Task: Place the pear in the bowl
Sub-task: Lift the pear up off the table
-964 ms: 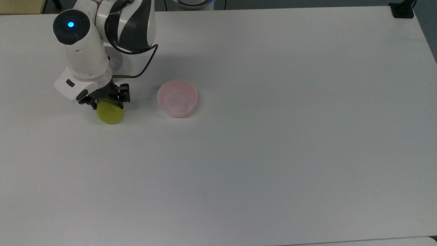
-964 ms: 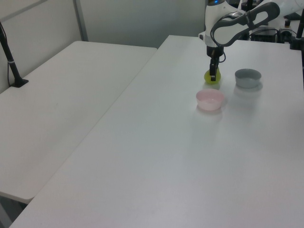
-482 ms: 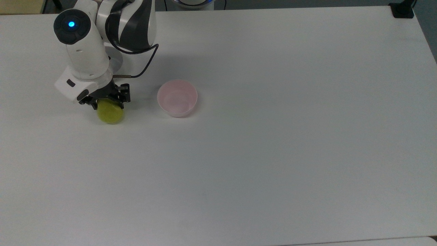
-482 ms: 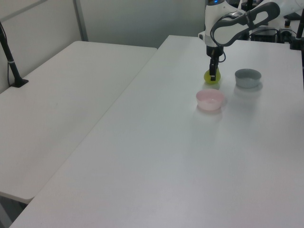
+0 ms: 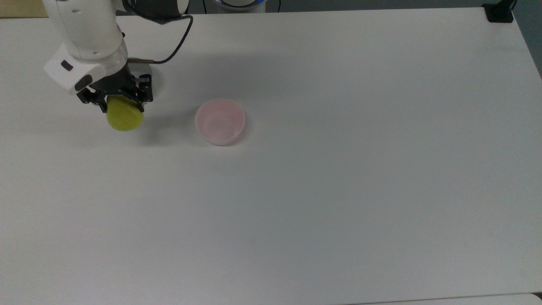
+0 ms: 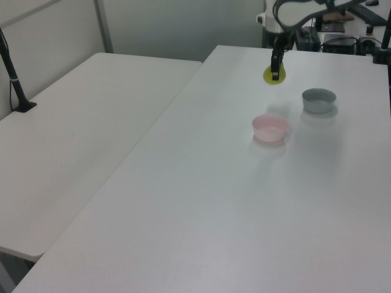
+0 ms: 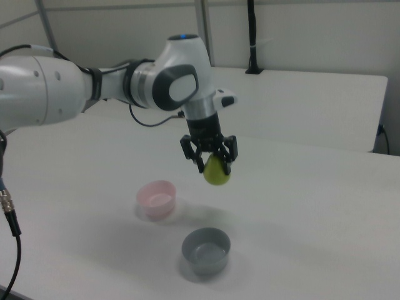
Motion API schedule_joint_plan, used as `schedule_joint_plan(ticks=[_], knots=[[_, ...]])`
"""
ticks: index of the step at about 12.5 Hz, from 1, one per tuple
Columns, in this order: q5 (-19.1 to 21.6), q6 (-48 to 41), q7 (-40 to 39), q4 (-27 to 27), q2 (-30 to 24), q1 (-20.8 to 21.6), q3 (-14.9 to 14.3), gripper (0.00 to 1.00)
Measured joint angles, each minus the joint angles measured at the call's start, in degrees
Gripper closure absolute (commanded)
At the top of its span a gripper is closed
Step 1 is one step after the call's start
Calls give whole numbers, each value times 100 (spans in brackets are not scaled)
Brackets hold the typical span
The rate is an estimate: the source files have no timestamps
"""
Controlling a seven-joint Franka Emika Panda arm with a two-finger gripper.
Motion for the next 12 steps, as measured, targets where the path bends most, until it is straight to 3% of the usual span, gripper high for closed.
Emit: schedule_joint_plan(ticks=[6, 12], knots=[[170, -828, 0, 609, -432, 68, 10, 56], [170, -982, 510, 522, -440, 902, 30, 56]])
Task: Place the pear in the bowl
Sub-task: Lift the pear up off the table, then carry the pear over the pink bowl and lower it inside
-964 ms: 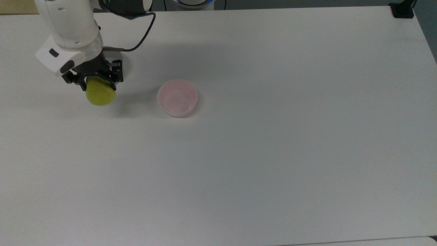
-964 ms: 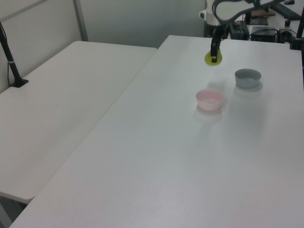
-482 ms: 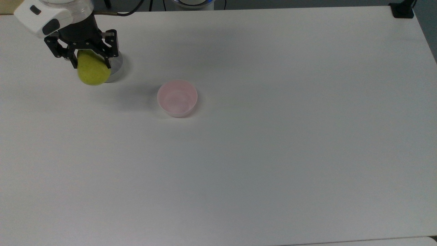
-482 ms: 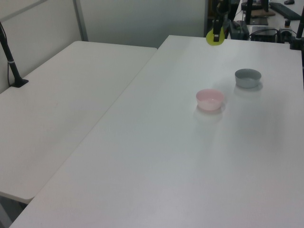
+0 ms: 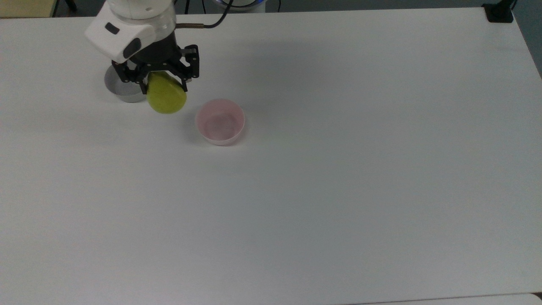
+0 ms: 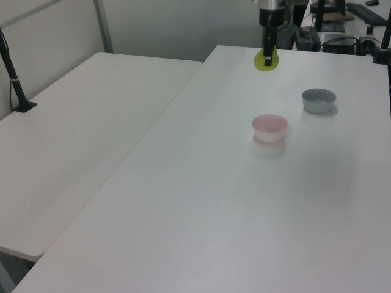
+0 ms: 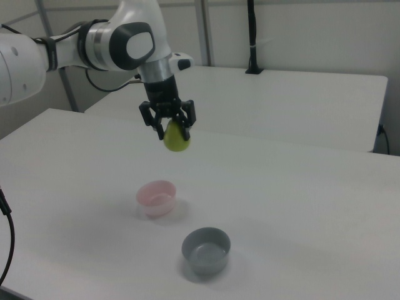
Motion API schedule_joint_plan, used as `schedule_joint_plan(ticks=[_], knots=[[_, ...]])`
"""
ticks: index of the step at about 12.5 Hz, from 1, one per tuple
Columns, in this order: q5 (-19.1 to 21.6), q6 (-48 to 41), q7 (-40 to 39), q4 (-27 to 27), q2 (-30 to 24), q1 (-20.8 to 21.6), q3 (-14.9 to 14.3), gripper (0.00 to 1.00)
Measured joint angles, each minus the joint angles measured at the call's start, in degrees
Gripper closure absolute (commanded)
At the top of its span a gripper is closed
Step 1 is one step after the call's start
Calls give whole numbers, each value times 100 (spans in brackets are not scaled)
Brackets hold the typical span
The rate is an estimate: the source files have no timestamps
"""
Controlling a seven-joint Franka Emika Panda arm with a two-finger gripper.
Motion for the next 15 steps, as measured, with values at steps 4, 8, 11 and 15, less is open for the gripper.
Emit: schedule_joint_plan(ticks=[4, 8, 11, 15], knots=[[0, -6, 286, -710, -508, 538, 8, 55], [0, -6, 412, -1390, -1016, 725, 8, 55], [-2, 334, 425, -1776, -1025, 725, 8, 55], [-9, 1308, 442, -2466, -973, 719, -7, 55]])
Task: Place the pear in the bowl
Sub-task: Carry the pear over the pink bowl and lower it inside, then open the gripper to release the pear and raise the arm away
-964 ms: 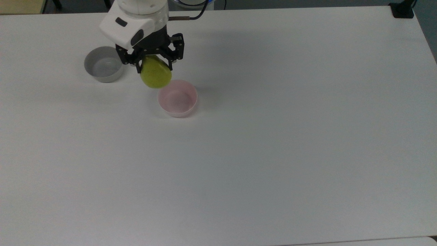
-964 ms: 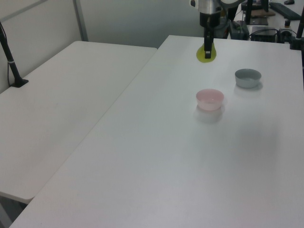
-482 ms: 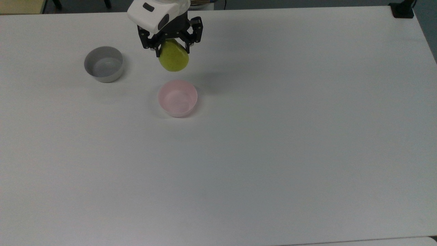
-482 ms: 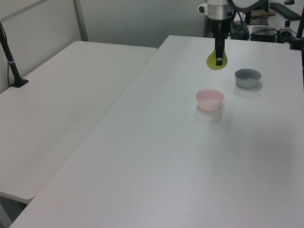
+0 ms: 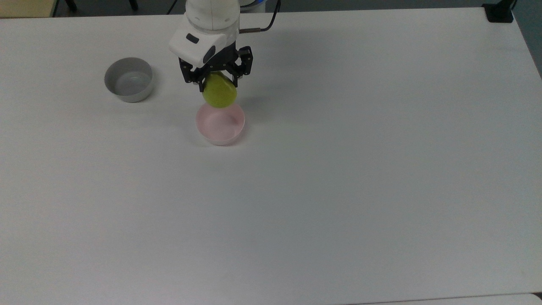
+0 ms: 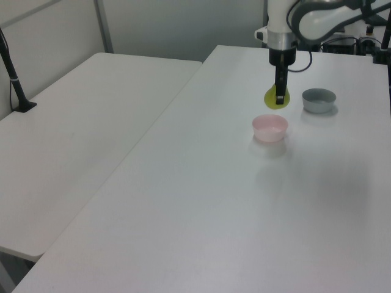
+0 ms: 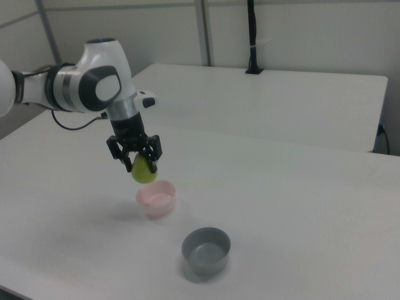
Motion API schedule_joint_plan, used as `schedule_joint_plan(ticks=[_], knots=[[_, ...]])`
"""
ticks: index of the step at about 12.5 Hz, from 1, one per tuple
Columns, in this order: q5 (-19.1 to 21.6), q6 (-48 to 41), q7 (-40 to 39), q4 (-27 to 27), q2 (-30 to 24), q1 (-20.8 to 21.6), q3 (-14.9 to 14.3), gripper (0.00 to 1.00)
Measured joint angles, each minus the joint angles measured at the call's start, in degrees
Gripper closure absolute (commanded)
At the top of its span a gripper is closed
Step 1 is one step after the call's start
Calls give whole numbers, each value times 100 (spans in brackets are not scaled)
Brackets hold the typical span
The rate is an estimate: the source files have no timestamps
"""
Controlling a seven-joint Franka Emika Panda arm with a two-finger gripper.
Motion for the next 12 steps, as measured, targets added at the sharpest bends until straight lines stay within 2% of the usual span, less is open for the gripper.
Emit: schedule_joint_plan(ticks=[3, 9, 11, 12], knots=[[-1, 656, 14, -247, 318, -24, -27, 55], [-21, 912, 16, -247, 649, -75, -31, 54], [-73, 912, 19, -247, 700, -74, -31, 50], [-93, 912, 21, -247, 736, -71, -31, 44]])
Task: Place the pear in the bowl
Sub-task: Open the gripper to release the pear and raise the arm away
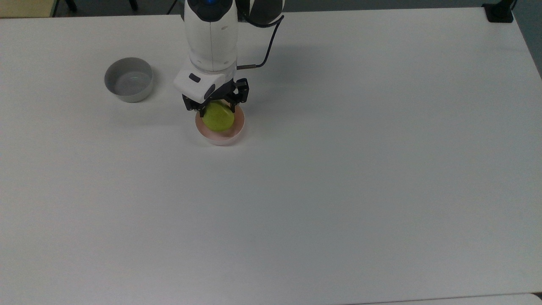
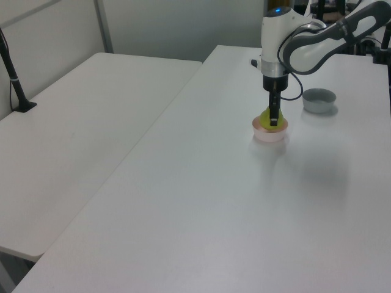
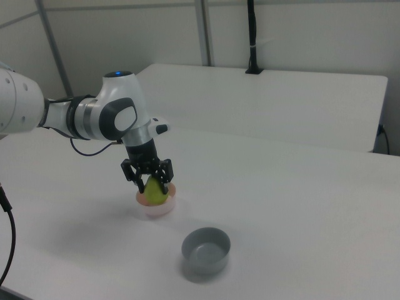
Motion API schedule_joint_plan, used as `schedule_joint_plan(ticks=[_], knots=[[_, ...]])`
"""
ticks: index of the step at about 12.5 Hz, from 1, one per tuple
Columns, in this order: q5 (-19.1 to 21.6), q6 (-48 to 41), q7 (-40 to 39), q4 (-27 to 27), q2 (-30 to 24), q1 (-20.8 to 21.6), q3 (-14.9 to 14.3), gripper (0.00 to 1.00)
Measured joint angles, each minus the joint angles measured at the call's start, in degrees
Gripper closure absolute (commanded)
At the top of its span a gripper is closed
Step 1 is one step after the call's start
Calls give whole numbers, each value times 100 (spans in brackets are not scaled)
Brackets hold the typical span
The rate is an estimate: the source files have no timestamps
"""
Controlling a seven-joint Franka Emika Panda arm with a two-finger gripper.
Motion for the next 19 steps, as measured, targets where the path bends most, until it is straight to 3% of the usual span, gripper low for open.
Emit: schedule_joint_plan(ticks=[3, 5, 12, 16, 19], knots=[[-8, 4, 1, 0, 66, 5, 0, 13], [-8, 4, 2, 1, 79, 7, 0, 3], [-12, 4, 150, 98, 71, 13, 1, 0], [-13, -1145, 253, 1070, -135, 18, 2, 0], [-13, -1918, 752, 1729, -260, 31, 10, 0]])
